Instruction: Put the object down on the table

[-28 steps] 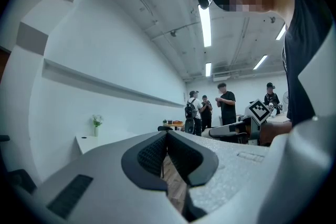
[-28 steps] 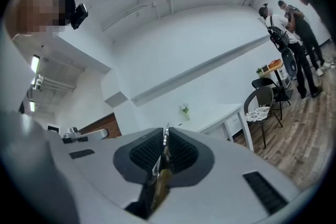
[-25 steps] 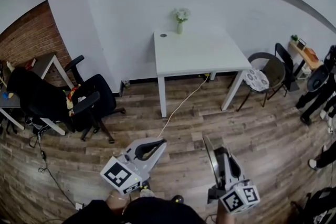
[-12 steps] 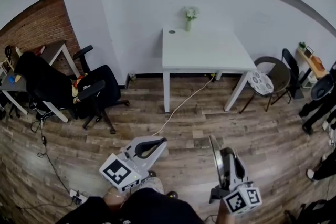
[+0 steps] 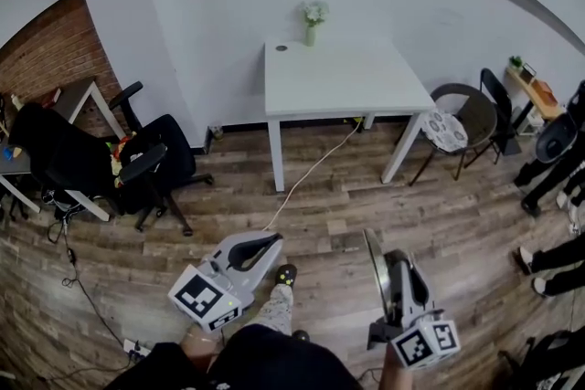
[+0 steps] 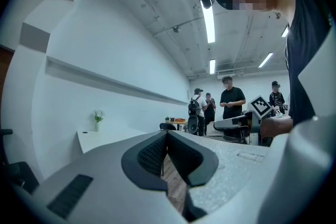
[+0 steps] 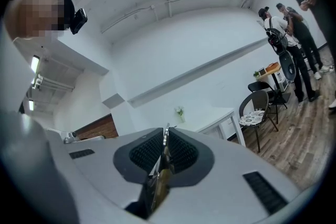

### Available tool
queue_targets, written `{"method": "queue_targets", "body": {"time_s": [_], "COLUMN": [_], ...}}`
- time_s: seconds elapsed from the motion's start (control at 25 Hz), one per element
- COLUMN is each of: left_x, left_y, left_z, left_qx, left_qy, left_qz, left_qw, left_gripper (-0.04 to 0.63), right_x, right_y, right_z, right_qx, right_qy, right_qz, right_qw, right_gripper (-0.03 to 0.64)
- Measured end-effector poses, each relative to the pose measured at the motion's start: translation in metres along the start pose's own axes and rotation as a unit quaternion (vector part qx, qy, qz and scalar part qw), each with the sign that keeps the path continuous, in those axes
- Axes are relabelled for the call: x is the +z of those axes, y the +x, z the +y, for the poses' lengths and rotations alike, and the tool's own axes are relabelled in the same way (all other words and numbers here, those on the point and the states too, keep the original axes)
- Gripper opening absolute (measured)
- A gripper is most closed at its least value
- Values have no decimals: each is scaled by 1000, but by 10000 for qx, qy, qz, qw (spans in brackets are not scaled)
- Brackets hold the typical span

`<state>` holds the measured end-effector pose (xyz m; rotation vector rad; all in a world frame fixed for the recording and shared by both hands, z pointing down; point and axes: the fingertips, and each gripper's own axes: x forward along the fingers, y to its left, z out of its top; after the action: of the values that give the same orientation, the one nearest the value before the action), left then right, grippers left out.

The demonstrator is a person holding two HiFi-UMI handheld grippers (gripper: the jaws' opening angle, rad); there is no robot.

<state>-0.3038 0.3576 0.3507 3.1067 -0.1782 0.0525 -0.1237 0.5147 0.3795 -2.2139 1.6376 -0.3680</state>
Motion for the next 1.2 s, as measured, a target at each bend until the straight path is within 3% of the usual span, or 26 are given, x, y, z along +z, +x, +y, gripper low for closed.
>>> {"method": "queue_targets", "body": {"time_s": [0.52,1.2], "left_x": [-7,-20], "left_y": [93,161], "left_z": [73,222], "left_qx": [-419,-146], "left_qy": [-159,-499], "left_qz": [-104,-23], "left_qw": [9989,9986], "left_gripper": [0,0], "right_x": [22,30], "right_y": [85,252], "right_z": [-36,-47], "right_qx": [-391,-320], "right_qy": [-121,-214], "right_qz": [-125,108], "right_qw": [9991,9992], "right_gripper": [31,31]}}
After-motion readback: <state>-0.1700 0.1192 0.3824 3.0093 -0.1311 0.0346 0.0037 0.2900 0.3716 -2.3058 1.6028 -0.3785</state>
